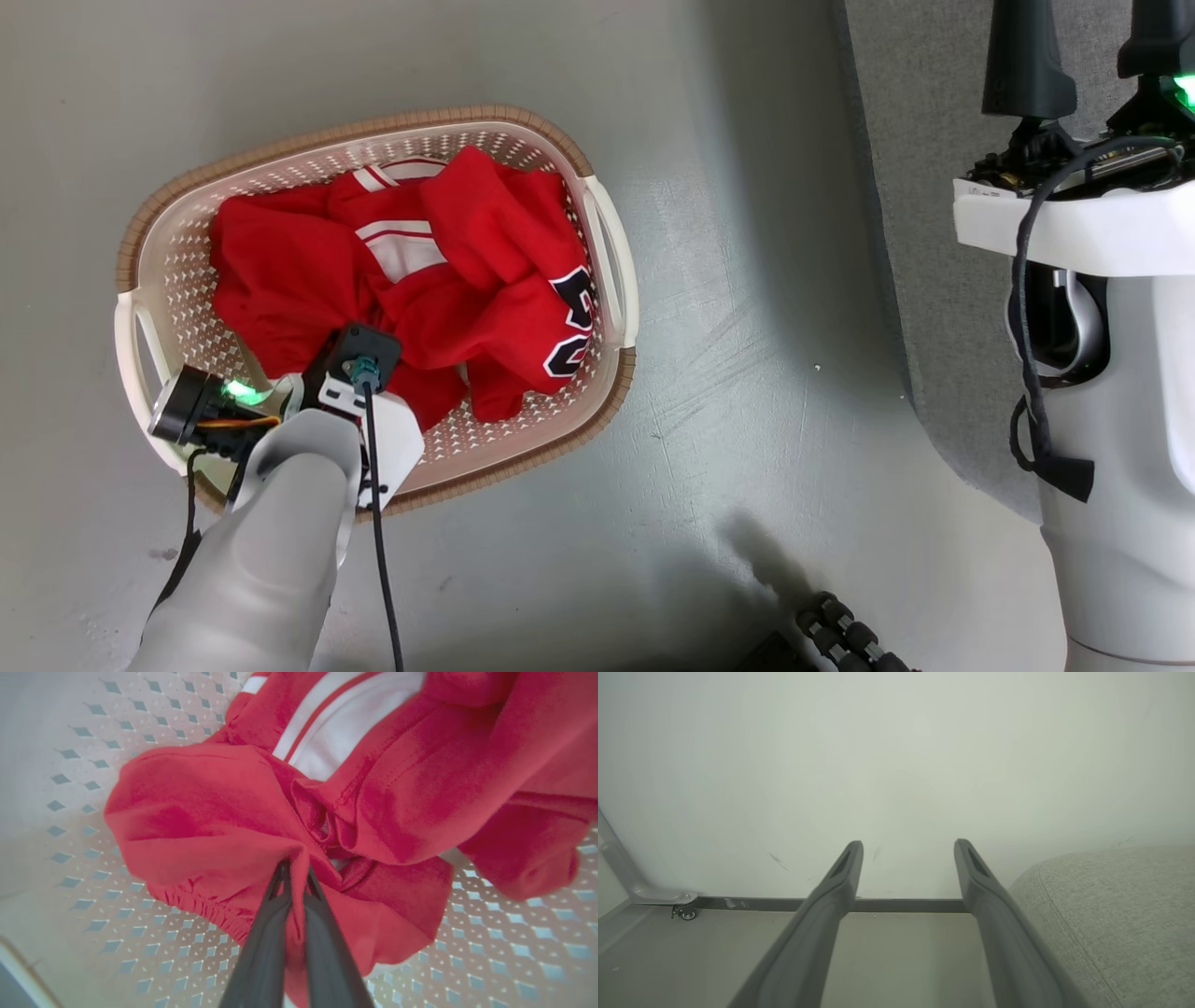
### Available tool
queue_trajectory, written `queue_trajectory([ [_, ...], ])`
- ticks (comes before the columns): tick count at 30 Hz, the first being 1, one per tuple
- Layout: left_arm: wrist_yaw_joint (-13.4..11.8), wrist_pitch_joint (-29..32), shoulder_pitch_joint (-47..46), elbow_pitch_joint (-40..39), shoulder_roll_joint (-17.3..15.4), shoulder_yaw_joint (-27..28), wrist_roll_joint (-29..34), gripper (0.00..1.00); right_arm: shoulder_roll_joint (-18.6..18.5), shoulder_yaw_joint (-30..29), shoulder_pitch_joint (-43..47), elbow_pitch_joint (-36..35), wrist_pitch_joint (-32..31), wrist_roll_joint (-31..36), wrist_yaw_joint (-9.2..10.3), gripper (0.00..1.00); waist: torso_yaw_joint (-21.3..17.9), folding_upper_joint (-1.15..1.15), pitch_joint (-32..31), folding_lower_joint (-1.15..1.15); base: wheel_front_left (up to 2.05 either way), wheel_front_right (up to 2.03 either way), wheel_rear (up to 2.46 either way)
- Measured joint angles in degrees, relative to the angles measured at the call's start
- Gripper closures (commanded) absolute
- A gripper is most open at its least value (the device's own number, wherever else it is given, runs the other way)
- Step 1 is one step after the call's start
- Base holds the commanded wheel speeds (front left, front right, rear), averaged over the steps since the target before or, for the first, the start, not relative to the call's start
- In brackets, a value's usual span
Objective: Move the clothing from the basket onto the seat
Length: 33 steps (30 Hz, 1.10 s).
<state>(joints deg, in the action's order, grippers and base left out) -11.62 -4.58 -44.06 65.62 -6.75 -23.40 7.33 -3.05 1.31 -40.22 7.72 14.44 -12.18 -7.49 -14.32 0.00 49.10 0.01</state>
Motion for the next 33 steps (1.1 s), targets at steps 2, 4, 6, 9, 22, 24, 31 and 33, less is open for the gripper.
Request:
queue_trajectory([
  [2, 0.00, -0.52, -0.38, -0.38, 0.03, -0.09, 0.00, 1.00, 0.00, -0.33, 0.01, 0.01, 0.00, 0.01, 0.00, 0.00, 0.10, 0.00, -0.13, 0.00, 0.00, 0.00, 0.00],
  [4, 0.00, -0.83, -0.85, -0.77, 0.12, -0.19, 0.00, 1.00, 0.01, -0.57, 0.01, 0.02, 0.00, 0.01, 0.00, 0.00, 0.23, 0.00, -0.30, 0.00, 0.00, 0.00, 0.00],
  [6, 0.01, -1.29, -0.94, -1.04, 0.22, -0.26, 0.00, 1.00, 0.00, -0.71, 0.02, 0.03, 0.00, 0.02, 0.00, 0.00, 0.39, 0.00, -0.51, 0.00, 0.00, 0.00, 0.00],
  [9, 0.01, -2.32, -0.94, -1.54, 0.38, -0.34, 0.00, 1.00, 0.01, -0.85, 0.04, 0.10, 0.00, 0.10, 0.00, 0.00, 0.65, 0.00, -0.88, 0.00, 0.00, 0.00, 0.00],
  [22, 0.02, -7.09, -0.90, -4.64, 0.29, 0.12, -0.52, 1.00, 0.00, -2.49, 0.70, 0.87, 0.01, 1.63, 0.00, 0.00, 2.13, 0.00, -3.15, 0.00, 0.00, 0.00, 0.00],
  [24, 0.02, -7.58, -0.83, -5.20, 0.18, 0.59, -1.14, 1.00, 0.01, -2.69, 1.14, 1.18, 0.01, 1.81, 0.00, 0.00, 2.40, 0.00, -3.60, 0.00, 0.00, 0.00, 0.00],
  [31, -0.49, -8.72, -0.32, -8.73, 0.49, 2.09, -3.28, 1.00, 0.01, -2.93, 2.48, 1.67, 0.01, 2.64, 0.00, 0.00, 3.39, 0.00, -5.49, 0.00, 0.00, 0.00, 0.00],
  [33, -0.49, -9.05, 0.18, -9.84, 0.68, 2.33, -3.69, 1.00, 0.01, -2.98, 2.87, 2.00, 0.01, 2.65, 0.00, 0.00, 3.70, 0.00, -6.13, 0.00, 0.00, 0.00, 0.00],
])
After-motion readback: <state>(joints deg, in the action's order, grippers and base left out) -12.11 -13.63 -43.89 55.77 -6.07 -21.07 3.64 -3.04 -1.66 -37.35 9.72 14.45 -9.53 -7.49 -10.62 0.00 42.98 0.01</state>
